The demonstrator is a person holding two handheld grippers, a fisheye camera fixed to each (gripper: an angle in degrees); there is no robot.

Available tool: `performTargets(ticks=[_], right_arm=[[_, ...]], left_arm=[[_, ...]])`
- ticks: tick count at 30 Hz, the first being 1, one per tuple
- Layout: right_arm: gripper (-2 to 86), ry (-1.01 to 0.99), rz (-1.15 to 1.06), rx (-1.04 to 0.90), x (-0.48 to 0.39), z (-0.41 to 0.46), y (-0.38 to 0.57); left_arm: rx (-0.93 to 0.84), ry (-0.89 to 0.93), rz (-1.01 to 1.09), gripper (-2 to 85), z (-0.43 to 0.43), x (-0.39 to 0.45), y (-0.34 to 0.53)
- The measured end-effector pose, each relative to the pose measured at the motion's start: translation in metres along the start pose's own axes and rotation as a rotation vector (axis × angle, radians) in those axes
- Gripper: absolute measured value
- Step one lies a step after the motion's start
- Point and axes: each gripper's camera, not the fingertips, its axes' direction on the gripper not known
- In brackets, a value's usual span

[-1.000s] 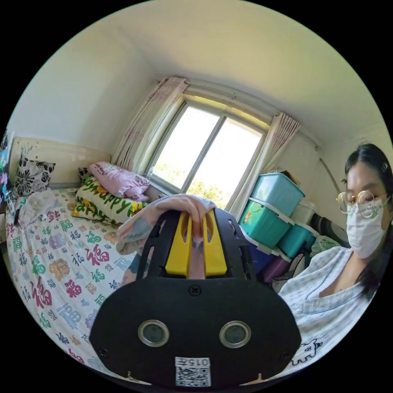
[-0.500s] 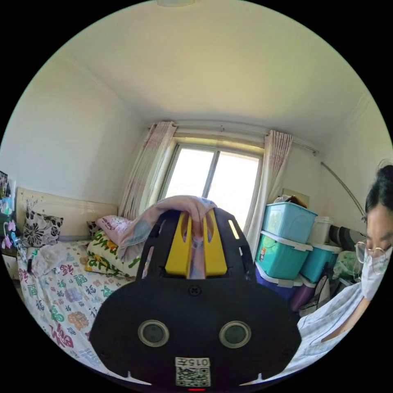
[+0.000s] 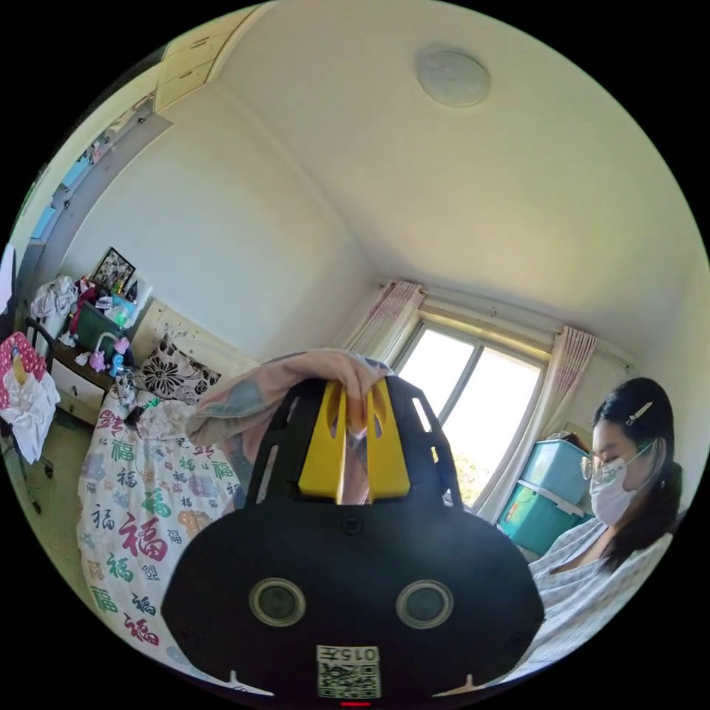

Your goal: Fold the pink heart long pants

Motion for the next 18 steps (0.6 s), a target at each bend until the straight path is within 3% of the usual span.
performTargets(ticks=[5, 11, 18], right_arm=[[-0.5, -0.036, 0.115, -0.047, 0.044, 0.01, -0.023], [-0.5, -0.062, 0.2, -0.011, 0.1, -0.008, -0.064], [-0.5, -0.085, 0.325, -0.057, 0.196, -0.022, -0.085]], left_arm=[[-0.119, 0.063, 0.078, 1.5, 0.051, 0.002, -0.039], [-0.468, 0.134, 0.09, 1.9, 0.2, -0.017, -0.026], [-0.862, 0.22, -0.15, 3.2, 0.365, -0.071, 0.129]])
